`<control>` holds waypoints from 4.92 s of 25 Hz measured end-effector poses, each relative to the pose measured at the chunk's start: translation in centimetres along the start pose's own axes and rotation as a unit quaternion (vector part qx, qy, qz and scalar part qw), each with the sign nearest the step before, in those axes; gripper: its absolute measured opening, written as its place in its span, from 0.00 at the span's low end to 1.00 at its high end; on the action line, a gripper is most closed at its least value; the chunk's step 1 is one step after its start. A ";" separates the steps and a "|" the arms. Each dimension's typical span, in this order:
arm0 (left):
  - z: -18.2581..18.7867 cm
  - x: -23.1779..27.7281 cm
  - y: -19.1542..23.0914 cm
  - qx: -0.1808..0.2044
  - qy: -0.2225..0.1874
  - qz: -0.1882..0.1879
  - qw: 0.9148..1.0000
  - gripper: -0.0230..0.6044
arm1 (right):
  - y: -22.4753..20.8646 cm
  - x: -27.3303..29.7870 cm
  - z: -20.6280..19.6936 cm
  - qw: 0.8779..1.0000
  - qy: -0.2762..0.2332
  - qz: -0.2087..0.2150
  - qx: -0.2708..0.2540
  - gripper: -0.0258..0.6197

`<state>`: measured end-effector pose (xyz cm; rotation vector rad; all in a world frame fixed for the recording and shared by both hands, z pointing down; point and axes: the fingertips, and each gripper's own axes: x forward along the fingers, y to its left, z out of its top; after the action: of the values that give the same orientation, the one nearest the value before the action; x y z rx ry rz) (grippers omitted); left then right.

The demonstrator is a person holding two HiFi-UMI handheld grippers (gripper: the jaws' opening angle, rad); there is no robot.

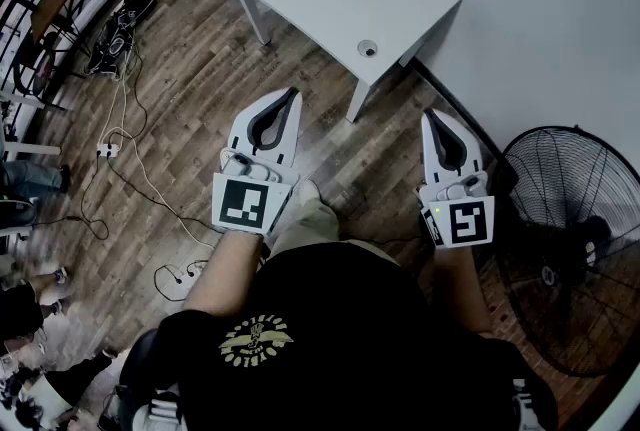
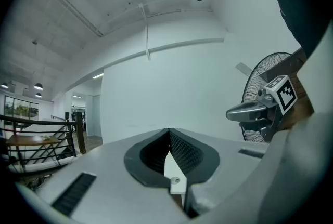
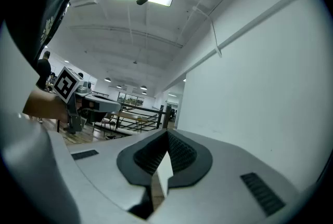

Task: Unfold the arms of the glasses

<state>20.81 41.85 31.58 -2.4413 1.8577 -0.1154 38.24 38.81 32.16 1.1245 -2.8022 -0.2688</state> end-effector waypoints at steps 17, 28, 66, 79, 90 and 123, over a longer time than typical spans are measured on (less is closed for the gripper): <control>1.7 5.0 9.4 -0.010 -0.052 -0.031 0.998 0.05 | 0.7 8.4 3.9 0.999 -0.013 -0.041 -0.010 0.04; 1.7 5.4 11.0 -0.004 -0.039 -0.019 0.999 0.05 | -0.1 10.8 6.2 0.999 -0.030 -0.022 -0.025 0.04; -3.6 18.7 17.1 -0.017 0.037 0.014 0.999 0.05 | -8.6 24.8 -2.3 0.999 0.015 0.038 0.032 0.04; -3.2 26.5 18.1 -0.021 0.041 0.023 0.999 0.05 | -15.8 29.6 -3.6 0.998 0.000 0.043 0.048 0.04; -0.2 27.4 18.9 0.007 0.047 0.069 0.996 0.05 | -19.0 31.2 -1.6 0.995 -0.033 0.065 0.065 0.04; -6.0 35.0 32.0 0.003 0.051 -0.001 0.999 0.05 | -15.5 45.2 -4.7 0.996 0.024 0.027 0.084 0.04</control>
<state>-1.17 -0.41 34.87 -2.4790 1.8908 -0.2487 16.93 -4.07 35.20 1.0686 -2.8511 -0.0020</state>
